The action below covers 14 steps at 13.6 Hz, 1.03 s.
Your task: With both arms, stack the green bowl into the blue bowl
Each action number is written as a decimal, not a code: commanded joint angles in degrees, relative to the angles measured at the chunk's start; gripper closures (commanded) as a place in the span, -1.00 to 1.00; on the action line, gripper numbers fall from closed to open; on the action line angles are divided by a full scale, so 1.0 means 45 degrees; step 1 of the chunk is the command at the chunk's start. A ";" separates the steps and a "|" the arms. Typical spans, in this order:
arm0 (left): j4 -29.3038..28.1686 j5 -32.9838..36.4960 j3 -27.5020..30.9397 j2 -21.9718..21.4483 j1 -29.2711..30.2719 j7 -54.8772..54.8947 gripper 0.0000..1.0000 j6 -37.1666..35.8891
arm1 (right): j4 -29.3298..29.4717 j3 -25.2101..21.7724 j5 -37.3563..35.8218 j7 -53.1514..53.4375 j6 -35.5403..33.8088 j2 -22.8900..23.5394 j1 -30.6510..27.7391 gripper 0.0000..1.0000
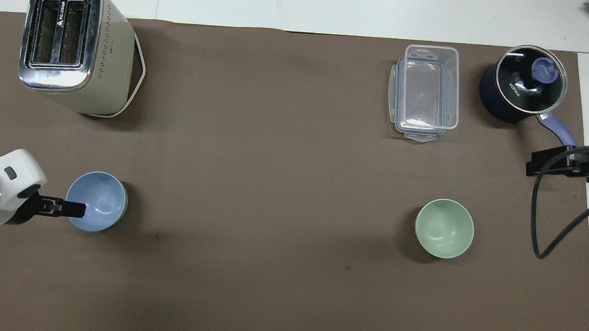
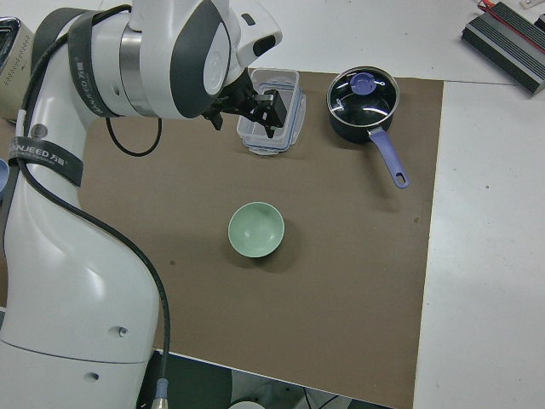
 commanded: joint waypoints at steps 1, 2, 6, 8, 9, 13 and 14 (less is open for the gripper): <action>-0.1238 -0.0116 0.0065 -0.0519 -0.0409 0.0096 -1.00 0.1178 | -0.0105 0.0071 0.0061 0.0020 0.0038 -0.0117 -0.0041 -1.00; -0.1589 -0.0097 0.0065 -0.0461 -0.0467 0.0095 -1.00 0.1608 | -0.0105 0.0071 0.0081 0.0040 0.0019 -0.0117 -0.0041 -1.00; -0.3056 -0.0116 0.0065 -0.0305 -0.0565 -0.0021 -0.94 0.3680 | -0.0105 0.0071 0.0081 0.0059 0.0019 -0.0117 -0.0041 -1.00; -0.3077 -0.0116 0.0065 -0.0207 -0.0565 -0.0002 0.74 0.3643 | -0.0105 0.0071 0.0100 0.0059 -0.0001 -0.0117 -0.0041 -1.00; -0.3077 -0.0116 0.0065 -0.0149 -0.0565 -0.0002 1.00 0.3643 | -0.0105 0.0071 0.0101 0.0059 -0.0001 -0.0117 -0.0041 -1.00; -0.2960 -0.0116 0.0085 -0.0031 -0.0546 0.0134 1.00 0.3546 | -0.0105 0.0071 0.0101 0.0059 0.0038 -0.0117 -0.0060 -1.00; -0.2902 -0.0116 0.0085 -0.0031 -0.0546 0.0115 1.00 0.3488 | -0.0105 0.0071 0.0101 0.0059 0.0038 -0.0117 -0.0061 -1.00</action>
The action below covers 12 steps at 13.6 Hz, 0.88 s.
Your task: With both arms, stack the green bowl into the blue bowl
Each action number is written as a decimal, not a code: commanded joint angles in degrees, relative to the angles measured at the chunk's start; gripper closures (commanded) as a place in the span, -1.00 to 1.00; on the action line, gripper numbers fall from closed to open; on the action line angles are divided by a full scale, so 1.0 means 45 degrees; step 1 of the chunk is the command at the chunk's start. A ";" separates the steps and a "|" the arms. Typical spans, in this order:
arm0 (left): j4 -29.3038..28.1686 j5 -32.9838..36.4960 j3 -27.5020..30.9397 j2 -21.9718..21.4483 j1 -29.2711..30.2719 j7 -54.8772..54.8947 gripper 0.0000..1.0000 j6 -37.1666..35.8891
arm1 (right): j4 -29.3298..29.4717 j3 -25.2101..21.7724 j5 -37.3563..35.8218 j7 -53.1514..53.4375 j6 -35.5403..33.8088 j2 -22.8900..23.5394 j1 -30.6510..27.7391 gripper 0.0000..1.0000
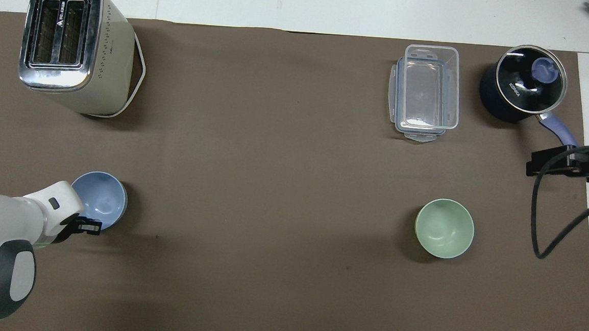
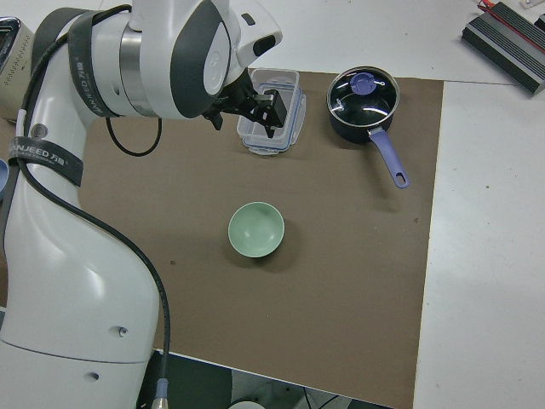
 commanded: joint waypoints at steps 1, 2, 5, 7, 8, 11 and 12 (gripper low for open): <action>0.0054 -0.0114 0.0132 -0.0081 -0.0114 0.0110 1.00 0.0064 | -0.0105 0.0071 0.0100 0.0059 0.0038 -0.0117 -0.0062 -1.00; 0.0326 -0.0114 0.0132 -0.0140 -0.0095 0.0110 1.00 -0.0343 | -0.0105 0.0071 0.0100 0.0059 0.0057 -0.0117 -0.0062 -1.00; 0.1983 -0.0114 0.0113 -0.0335 -0.0055 0.0091 1.00 -0.2624 | -0.0086 0.0071 0.0100 0.0040 0.0077 -0.0097 -0.0062 -1.00; 0.3155 -0.0114 0.0113 -0.0414 -0.0094 0.0052 1.00 -0.4187 | -0.0086 0.0052 0.0100 0.0040 0.0097 -0.0097 -0.0062 -1.00; 0.3780 -0.0114 0.0113 -0.0414 -0.0095 0.0013 1.00 -0.4910 | -0.0086 0.0071 0.0100 0.0040 0.0097 -0.0097 -0.0062 -1.00; 0.5519 -0.0153 0.0035 -0.0394 -0.0153 -0.0065 1.00 -0.6768 | -0.0086 0.0052 0.0100 0.0040 0.0077 -0.0097 -0.0062 -1.00; 0.5795 -0.0172 0.0015 -0.0375 -0.0153 -0.0065 1.00 -0.7063 | -0.0086 0.0071 0.0100 0.0040 0.0077 -0.0097 -0.0062 -1.00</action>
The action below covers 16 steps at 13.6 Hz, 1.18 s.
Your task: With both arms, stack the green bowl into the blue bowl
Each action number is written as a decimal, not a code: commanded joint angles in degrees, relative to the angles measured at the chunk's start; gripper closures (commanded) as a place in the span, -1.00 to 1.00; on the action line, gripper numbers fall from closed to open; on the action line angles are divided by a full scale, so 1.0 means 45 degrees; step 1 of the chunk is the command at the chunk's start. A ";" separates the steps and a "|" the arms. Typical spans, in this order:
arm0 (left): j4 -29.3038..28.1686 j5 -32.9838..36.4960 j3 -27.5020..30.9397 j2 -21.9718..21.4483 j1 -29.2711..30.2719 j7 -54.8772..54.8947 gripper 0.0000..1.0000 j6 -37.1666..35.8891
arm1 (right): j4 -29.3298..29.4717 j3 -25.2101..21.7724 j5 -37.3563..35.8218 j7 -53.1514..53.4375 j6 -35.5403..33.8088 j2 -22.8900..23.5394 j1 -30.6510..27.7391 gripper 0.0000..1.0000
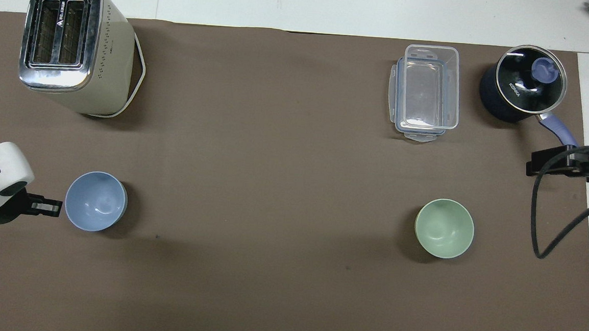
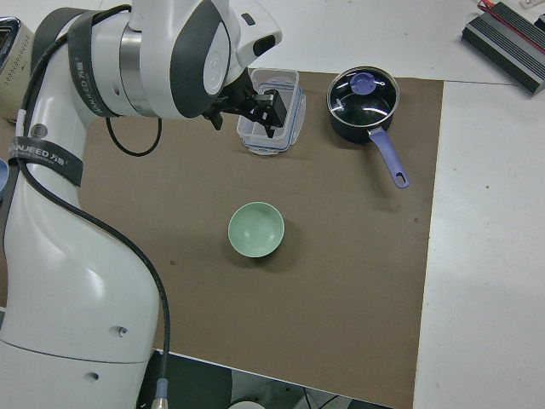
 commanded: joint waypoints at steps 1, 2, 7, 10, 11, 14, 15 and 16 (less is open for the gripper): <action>0.0766 -0.0201 -0.0013 0.0087 -0.0161 -0.0103 1.00 -0.0863 | -0.0086 0.0071 0.0100 0.0040 0.0070 -0.0097 -0.0062 -1.00; 0.0707 -0.0201 -0.0013 0.0067 -0.0161 -0.0084 1.00 -0.0843 | -0.0086 0.0071 0.0100 0.0040 0.0070 -0.0097 -0.0062 -1.00; 0.0668 -0.0201 0.0006 0.0066 -0.0141 -0.0064 0.84 -0.0687 | -0.0086 0.0071 0.0100 0.0059 0.0051 -0.0097 -0.0062 -1.00; 0.0551 -0.0220 0.0026 -0.0030 -0.0103 -0.0084 -1.00 -0.0608 | -0.0105 0.0052 0.0100 0.0059 0.0031 -0.0117 -0.0062 -1.00; 0.0454 -0.0220 0.0026 -0.0031 -0.0122 -0.0064 -1.00 -0.0512 | -0.0105 0.0071 0.0100 0.0059 0.0031 -0.0117 -0.0062 -1.00; -0.0286 -0.0240 0.0026 -0.0147 -0.0083 -0.0064 -1.00 0.0307 | -0.0105 0.0071 0.0100 0.0059 0.0012 -0.0117 -0.0062 -1.00; -0.0618 -0.0221 0.0026 -0.0129 -0.0141 -0.0045 -1.00 0.0658 | -0.0086 0.0071 0.0100 0.0059 0.0012 -0.0117 -0.0062 -1.00; -0.1085 -0.0220 0.0026 -0.0128 -0.0141 -0.0025 -1.00 0.1241 | -0.0105 0.0071 0.0100 0.0079 0.0012 -0.0117 -0.0062 -1.00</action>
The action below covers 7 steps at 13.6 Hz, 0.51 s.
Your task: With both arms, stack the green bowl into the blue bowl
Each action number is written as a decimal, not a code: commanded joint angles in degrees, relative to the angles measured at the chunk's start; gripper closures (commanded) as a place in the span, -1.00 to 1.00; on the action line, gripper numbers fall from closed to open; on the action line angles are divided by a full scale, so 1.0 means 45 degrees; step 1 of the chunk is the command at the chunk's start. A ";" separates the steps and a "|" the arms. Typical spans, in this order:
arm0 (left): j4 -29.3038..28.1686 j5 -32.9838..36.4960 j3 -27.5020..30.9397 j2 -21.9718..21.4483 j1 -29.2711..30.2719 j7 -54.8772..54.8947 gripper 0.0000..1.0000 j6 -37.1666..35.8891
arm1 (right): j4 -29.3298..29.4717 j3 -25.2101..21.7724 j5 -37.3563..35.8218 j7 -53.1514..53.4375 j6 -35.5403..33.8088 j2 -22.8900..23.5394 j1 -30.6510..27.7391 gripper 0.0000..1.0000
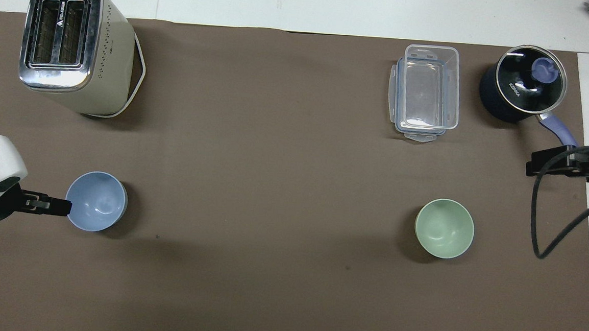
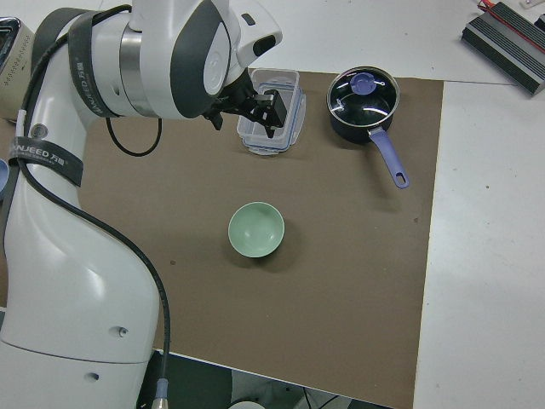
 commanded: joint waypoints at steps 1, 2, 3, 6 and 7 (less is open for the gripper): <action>-0.1489 -0.0161 0.0084 -0.0200 -0.0115 -0.0004 -1.00 0.1716 | -0.0105 0.0052 0.0100 0.0079 0.0031 -0.0117 -0.0062 -1.00; -0.1978 -0.0161 0.0084 -0.0142 -0.0115 -0.0004 -1.00 0.2322 | -0.0086 0.0071 0.0100 0.0079 0.0012 -0.0117 -0.0062 -1.00; -0.2408 -0.0161 0.0084 -0.0064 -0.0115 -0.0004 -1.00 0.2928 | -0.0105 0.0052 0.0100 0.0079 0.0031 -0.0117 -0.0062 -1.00; -0.3716 -0.0180 0.0084 0.0403 -0.0115 0.0015 -1.00 0.4861 | -0.0105 0.0071 0.0100 0.0079 0.0012 -0.0117 -0.0062 -1.00; -0.4165 -0.0161 0.0084 0.0598 -0.0115 0.0015 -1.00 0.5602 | -0.0105 0.0052 0.0100 0.0079 0.0012 -0.0117 -0.0062 -1.00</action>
